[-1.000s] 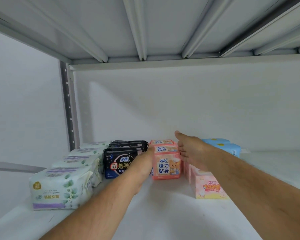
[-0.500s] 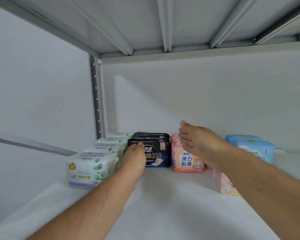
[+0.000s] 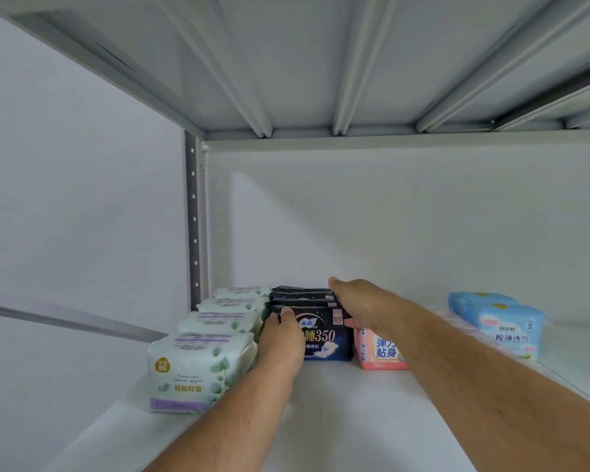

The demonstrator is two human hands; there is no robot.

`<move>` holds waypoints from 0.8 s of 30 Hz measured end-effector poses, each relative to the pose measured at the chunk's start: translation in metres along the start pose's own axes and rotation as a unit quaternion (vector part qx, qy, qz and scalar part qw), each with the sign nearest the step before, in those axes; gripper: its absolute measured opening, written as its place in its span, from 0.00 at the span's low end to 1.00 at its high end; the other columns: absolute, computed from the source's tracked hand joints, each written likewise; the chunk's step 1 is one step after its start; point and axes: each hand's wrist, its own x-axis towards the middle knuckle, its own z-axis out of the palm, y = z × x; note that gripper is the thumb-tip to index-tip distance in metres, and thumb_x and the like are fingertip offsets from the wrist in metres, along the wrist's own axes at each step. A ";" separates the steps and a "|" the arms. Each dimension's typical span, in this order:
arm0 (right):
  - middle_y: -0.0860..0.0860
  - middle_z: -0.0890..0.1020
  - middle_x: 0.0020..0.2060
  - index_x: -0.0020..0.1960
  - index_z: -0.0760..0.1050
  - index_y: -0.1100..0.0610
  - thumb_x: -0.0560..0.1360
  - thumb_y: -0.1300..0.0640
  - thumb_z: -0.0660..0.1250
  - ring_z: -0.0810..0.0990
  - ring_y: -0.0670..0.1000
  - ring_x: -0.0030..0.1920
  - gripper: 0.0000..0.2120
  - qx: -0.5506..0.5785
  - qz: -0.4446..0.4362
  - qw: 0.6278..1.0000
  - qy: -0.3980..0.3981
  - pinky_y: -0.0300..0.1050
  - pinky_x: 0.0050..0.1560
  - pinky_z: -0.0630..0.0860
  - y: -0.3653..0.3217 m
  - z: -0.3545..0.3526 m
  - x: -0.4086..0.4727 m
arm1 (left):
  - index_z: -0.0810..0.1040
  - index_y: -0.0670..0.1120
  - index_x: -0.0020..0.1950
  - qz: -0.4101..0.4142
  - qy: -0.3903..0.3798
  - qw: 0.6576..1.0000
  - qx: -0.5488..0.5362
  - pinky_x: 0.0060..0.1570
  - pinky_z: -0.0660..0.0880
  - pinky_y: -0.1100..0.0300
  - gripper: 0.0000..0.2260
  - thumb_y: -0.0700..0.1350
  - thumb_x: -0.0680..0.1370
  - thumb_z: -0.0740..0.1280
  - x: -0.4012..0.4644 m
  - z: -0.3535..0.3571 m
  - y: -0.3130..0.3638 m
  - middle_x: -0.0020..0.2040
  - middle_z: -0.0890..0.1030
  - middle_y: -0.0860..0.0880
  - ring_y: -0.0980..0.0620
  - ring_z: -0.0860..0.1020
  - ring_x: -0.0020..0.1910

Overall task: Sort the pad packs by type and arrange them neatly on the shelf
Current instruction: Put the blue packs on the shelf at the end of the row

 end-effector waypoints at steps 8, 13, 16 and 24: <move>0.51 0.81 0.50 0.52 0.74 0.56 0.81 0.40 0.60 0.80 0.49 0.51 0.19 0.027 0.020 0.999 -0.015 0.51 0.61 0.79 -0.001 -0.004 0.003 | 0.76 0.46 0.62 0.013 -0.028 0.999 -0.022 0.35 0.68 0.62 0.17 0.50 0.83 0.52 0.002 0.002 -0.003 0.52 0.82 0.47 0.52 0.79 0.46; 0.52 0.77 0.54 0.72 0.69 0.59 0.81 0.39 0.60 0.78 0.50 0.51 0.29 0.047 0.001 0.998 -0.028 0.44 0.52 0.79 -0.001 -0.012 -0.003 | 0.74 0.50 0.66 0.010 -0.032 0.999 -0.009 0.62 0.72 0.50 0.18 0.54 0.81 0.53 -0.006 -0.003 -0.007 0.59 0.80 0.48 0.46 0.77 0.57; 0.54 0.79 0.60 0.62 0.74 0.57 0.81 0.40 0.60 0.79 0.52 0.56 0.22 0.056 -0.022 0.998 -0.030 0.49 0.65 0.76 0.000 -0.018 -0.014 | 0.74 0.54 0.64 0.034 -0.078 0.996 0.012 0.61 0.70 0.52 0.15 0.54 0.81 0.55 -0.029 -0.012 -0.006 0.59 0.79 0.52 0.49 0.75 0.60; 0.60 0.74 0.65 0.65 0.69 0.62 0.69 0.34 0.61 0.75 0.59 0.67 0.37 0.050 -0.052 0.997 -0.016 0.62 0.71 0.69 0.016 -0.029 -0.045 | 0.70 0.61 0.70 0.144 -0.094 0.985 -0.024 0.70 0.64 0.57 0.16 0.56 0.82 0.60 -0.071 -0.077 0.006 0.62 0.75 0.67 0.60 0.72 0.66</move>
